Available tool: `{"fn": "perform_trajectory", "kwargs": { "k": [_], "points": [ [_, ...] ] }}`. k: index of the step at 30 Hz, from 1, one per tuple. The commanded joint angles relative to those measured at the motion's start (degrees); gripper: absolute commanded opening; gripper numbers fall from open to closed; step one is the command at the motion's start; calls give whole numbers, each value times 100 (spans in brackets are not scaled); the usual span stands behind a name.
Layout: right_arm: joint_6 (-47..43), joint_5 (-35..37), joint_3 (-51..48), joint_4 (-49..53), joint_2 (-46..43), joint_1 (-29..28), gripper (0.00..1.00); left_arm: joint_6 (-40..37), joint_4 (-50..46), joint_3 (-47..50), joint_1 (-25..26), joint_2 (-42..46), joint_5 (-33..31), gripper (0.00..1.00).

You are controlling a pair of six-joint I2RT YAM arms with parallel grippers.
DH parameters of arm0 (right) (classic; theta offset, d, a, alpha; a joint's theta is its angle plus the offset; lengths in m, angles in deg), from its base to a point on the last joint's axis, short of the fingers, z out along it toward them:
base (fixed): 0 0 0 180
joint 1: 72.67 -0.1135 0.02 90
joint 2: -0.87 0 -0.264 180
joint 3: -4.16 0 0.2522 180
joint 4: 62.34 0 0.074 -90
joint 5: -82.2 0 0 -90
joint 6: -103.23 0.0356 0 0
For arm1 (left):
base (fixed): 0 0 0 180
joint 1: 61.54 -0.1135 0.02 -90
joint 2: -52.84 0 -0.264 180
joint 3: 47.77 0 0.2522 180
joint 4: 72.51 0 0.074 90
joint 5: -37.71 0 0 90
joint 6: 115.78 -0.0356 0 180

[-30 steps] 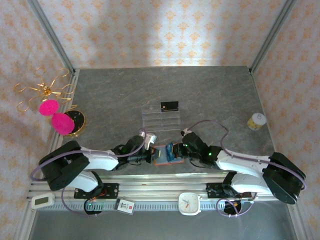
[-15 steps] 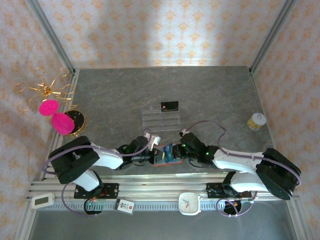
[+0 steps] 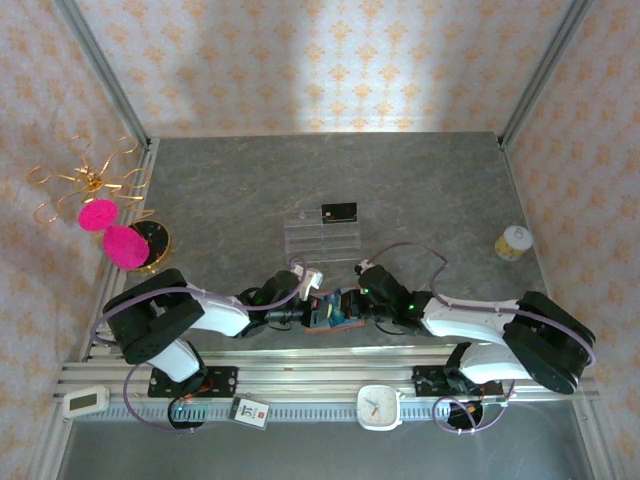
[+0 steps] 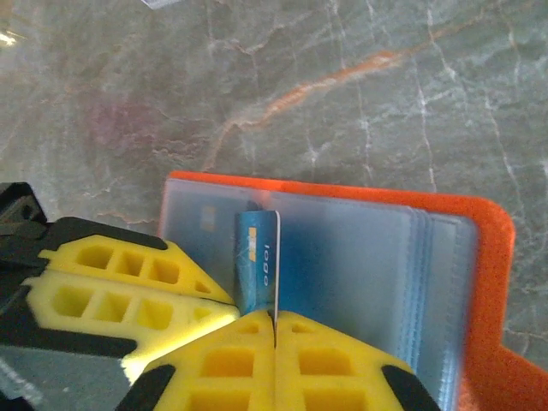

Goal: Take the credit cards out of the card holder

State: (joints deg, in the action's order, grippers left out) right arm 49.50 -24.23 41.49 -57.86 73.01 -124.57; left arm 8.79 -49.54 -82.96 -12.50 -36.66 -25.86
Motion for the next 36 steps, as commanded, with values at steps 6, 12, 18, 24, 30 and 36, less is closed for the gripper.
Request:
{"fn": "perform_trajectory", "kwargs": {
  "k": [6,12,18,24,30,36],
  "points": [
    [-1119,546,261,545,-1492,316,0,-64,-369,-136,-199,1232,-93,17],
    [-2138,337,1011,532,-1517,557,0,-480,-1686,-216,-451,2662,-559,22],
    [-3520,-43,2223,412,-740,864,0,-588,-2650,-65,-623,3781,-824,26],
    [-5121,-984,3725,1264,449,1394,0,-626,-3527,-67,-649,4495,-1180,26],
    [-6520,-1850,5092,2145,1593,1650,0,-520,-3732,50,-752,5000,-1437,26],
    [-7929,-2659,6692,3669,2775,1911,0,-590,-3692,-24,-826,5012,-1582,26]
  ]
}}
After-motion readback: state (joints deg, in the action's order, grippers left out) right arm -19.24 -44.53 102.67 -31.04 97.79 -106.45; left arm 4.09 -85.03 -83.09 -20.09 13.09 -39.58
